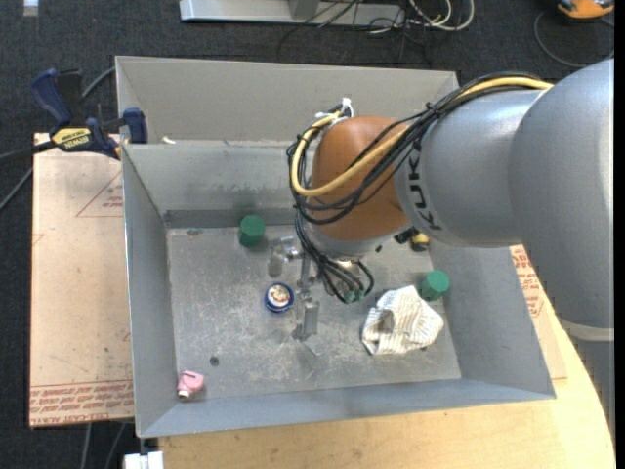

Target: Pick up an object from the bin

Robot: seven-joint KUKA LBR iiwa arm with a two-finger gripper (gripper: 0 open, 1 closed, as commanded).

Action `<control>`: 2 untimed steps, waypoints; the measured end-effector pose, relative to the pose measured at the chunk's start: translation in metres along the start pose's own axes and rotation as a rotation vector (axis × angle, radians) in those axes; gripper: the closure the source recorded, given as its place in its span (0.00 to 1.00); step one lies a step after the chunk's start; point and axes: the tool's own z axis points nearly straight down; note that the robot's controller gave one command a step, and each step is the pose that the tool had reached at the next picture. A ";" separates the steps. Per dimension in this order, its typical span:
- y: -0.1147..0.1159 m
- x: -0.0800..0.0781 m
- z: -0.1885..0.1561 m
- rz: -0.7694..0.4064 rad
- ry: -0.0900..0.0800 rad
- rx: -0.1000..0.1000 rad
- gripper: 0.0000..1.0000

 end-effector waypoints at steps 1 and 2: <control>-0.014 -0.007 0.037 -0.216 -0.011 0.002 0.00; -0.016 0.004 0.037 0.024 -0.002 -0.001 1.00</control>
Offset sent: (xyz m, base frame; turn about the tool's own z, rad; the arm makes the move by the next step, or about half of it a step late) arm -0.0020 -0.0170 -0.0370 0.0238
